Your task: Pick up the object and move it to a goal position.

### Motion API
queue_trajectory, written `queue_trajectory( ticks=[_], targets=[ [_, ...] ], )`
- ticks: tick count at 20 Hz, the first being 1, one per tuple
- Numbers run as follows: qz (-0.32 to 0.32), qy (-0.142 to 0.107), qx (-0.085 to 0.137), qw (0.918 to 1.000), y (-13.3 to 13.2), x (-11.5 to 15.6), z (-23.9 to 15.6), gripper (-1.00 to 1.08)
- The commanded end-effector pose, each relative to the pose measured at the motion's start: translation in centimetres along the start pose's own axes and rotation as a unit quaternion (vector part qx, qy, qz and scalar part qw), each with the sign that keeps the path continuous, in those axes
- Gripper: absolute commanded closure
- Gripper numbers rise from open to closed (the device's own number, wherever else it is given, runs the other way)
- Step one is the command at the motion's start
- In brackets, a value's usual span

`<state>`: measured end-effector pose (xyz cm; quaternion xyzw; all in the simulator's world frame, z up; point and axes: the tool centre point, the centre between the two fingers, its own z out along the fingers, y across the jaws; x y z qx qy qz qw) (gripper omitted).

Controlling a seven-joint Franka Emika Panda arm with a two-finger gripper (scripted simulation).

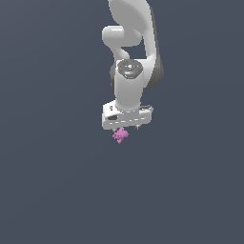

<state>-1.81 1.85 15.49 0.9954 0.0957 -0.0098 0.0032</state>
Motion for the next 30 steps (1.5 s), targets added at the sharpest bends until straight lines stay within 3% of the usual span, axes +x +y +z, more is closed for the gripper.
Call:
queue_trajectory(
  ticks=[1, 7, 17, 24, 30],
  targets=[
    [-0.022, 0.001, 0.000, 0.9998, 0.2, -0.4, 0.7, -0.92],
    [-0.090, 0.003, 0.000, 0.9959, 0.8, -1.9, 2.8, -0.92],
    [-0.194, 0.008, 0.000, 0.9810, 1.5, -4.3, 5.8, -0.92],
    [-0.231, 0.010, 0.000, 0.9730, 1.6, -5.2, 6.8, -0.92],
    [-0.236, 0.010, 0.000, 0.9716, 1.6, -5.3, 6.9, -0.92]
  ],
)
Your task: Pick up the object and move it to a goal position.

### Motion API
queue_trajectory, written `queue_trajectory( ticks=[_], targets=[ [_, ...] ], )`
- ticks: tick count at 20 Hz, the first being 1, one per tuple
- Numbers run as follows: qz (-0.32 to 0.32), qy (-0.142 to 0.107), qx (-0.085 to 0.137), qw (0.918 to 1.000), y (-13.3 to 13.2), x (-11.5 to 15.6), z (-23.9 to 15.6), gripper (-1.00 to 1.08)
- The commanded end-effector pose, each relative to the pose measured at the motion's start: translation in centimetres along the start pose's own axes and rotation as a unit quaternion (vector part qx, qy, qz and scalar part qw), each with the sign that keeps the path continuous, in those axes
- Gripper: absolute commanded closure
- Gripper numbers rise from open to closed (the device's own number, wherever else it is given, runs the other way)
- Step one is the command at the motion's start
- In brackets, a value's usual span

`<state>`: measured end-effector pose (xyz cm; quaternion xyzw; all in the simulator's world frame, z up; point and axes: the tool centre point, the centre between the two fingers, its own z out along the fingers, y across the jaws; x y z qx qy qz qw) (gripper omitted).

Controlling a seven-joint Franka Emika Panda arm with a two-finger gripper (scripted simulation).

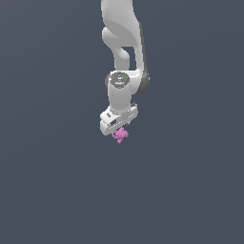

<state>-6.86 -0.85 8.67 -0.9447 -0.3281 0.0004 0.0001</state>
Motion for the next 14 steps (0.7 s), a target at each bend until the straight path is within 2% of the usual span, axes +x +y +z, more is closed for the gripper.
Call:
queue_trajectory(
  ticks=[1, 14],
  targets=[
    [0.000, 0.000, 0.000, 1.0000, 0.0, 0.0, 0.0, -0.92],
    [-0.002, 0.000, 0.000, 1.0000, -0.1, -0.1, 4.6, -0.92]
  ],
)
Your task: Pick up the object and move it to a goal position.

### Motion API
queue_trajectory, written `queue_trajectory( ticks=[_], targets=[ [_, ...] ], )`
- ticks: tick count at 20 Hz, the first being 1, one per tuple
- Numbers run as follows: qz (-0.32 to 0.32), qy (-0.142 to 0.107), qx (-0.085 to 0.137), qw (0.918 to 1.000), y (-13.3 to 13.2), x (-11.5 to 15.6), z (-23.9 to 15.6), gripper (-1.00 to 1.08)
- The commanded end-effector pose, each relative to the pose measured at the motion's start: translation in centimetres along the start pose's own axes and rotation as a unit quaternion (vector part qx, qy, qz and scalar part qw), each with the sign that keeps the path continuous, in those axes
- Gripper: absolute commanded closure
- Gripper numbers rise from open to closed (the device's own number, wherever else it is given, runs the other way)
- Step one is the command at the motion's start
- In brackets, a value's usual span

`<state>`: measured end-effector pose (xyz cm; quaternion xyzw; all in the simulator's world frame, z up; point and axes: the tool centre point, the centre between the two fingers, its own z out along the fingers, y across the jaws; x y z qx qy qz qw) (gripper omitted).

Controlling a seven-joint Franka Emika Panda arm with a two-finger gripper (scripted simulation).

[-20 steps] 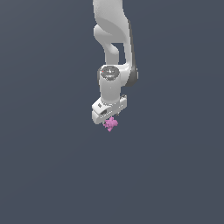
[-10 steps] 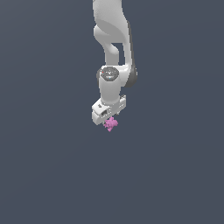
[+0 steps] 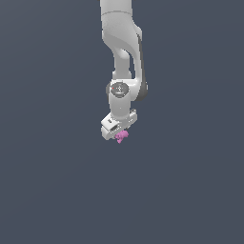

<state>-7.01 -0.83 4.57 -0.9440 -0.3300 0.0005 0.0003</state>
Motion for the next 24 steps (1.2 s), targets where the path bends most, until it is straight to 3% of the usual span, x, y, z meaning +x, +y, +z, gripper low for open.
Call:
queue_trajectory(
  ticks=[1, 4, 5, 24],
  targets=[
    [0.000, 0.000, 0.000, 1.0000, 0.0, 0.0, 0.7, -0.92],
    [0.000, 0.000, 0.000, 1.0000, 0.1, 0.0, 0.9, -0.92],
    [0.000, 0.000, 0.000, 1.0000, 0.1, 0.0, 0.9, 1.08],
    [0.000, 0.001, -0.001, 1.0000, 0.0, 1.3, -1.2, 1.08]
  ],
)
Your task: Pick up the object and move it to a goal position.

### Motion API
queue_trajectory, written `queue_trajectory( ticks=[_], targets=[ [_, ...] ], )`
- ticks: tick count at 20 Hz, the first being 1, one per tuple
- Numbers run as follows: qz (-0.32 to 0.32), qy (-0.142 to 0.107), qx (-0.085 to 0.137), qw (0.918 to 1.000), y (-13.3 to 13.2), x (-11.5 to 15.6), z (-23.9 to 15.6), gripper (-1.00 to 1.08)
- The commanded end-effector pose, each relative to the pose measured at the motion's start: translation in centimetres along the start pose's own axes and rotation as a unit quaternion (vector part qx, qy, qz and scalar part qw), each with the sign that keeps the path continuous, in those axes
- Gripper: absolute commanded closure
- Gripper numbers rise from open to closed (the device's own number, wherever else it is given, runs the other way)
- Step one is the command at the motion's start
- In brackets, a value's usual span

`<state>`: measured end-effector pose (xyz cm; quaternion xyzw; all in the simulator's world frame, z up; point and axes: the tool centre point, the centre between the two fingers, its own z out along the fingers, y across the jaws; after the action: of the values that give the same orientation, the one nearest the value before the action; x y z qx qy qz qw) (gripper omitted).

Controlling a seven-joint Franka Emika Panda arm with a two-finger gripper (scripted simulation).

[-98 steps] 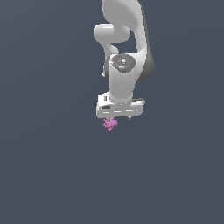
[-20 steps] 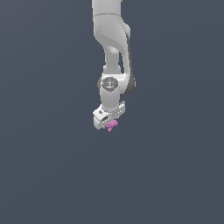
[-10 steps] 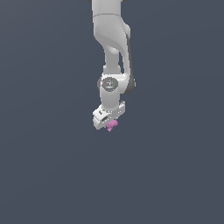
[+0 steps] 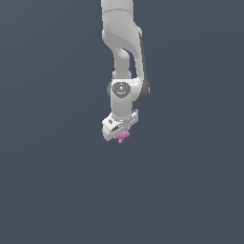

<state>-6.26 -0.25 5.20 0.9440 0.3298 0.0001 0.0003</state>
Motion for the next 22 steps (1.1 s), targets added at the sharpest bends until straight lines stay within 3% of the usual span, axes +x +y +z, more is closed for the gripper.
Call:
queue_trajectory(
  ticks=[1, 22],
  targets=[
    [0.000, 0.000, 0.000, 1.0000, -0.1, 0.7, -1.1, 1.08],
    [-0.001, 0.000, 0.000, 1.0000, -0.8, 10.1, -15.5, 1.08]
  ],
)
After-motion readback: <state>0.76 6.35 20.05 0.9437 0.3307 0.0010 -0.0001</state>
